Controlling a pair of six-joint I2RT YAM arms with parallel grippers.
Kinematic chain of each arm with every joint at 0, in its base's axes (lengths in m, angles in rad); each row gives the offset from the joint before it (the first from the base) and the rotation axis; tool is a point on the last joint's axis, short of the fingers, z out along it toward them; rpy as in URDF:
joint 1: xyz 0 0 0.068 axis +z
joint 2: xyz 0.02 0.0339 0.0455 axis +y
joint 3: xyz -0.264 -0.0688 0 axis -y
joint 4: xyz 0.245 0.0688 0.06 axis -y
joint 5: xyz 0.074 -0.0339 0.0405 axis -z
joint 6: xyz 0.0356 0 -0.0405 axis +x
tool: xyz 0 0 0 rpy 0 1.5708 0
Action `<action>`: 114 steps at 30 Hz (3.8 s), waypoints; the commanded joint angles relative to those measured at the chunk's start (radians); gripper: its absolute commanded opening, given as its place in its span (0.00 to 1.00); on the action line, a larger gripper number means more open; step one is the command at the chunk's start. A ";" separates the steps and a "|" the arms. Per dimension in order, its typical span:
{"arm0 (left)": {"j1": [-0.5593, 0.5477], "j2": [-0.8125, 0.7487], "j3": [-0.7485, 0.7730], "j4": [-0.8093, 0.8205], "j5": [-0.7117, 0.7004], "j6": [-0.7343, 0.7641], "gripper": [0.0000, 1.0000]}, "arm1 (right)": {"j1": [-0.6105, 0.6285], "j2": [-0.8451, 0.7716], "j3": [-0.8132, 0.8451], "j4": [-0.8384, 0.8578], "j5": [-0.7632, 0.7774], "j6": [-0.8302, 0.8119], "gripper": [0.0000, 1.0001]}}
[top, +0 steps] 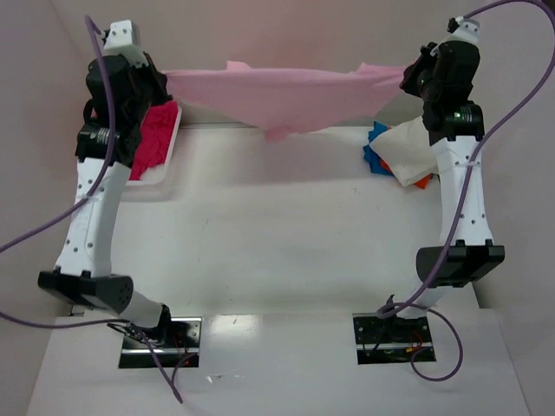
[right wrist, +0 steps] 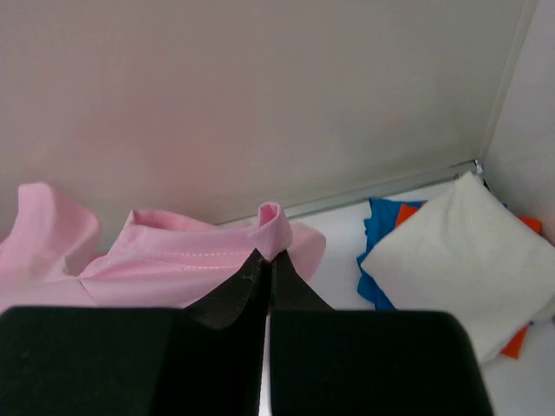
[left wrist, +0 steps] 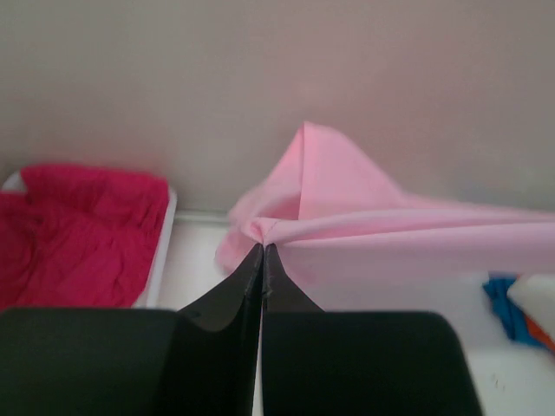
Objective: Fold and stack the t-shirts
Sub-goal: Flatten out the tshirt
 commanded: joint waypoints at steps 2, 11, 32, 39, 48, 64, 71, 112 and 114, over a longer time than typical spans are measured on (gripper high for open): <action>0.005 -0.268 -0.069 -0.018 -0.043 0.040 0.00 | -0.002 -0.292 -0.035 0.022 0.006 -0.018 0.00; 0.005 -0.616 -0.175 -0.150 -0.018 0.040 0.00 | -0.002 -0.497 -0.047 -0.035 -0.031 0.000 0.00; 0.005 -0.693 -0.918 -0.168 0.390 -0.066 0.00 | 0.009 -0.297 -0.611 0.186 -0.154 0.043 0.00; 0.005 -0.577 -0.829 -0.139 0.196 -0.073 0.00 | 0.018 -0.150 -0.559 0.201 -0.145 0.043 0.00; 0.005 -0.389 -0.536 -0.058 0.073 -0.025 0.00 | 0.018 -0.063 -0.335 0.174 -0.154 0.041 0.00; -0.019 -0.486 -0.885 -0.281 0.598 -0.065 0.01 | 0.018 -0.228 -0.680 0.145 -0.093 0.051 0.00; -0.019 -0.493 -0.910 -0.312 0.506 -0.054 0.83 | 0.018 -0.228 -0.711 0.129 -0.105 0.060 0.00; -0.239 0.224 -0.884 0.208 0.333 -0.238 0.75 | 0.018 -0.196 -0.786 0.149 -0.106 0.049 0.00; -0.239 0.224 -0.892 0.216 0.347 -0.238 0.73 | 0.018 -0.196 -0.786 0.149 -0.106 0.049 0.00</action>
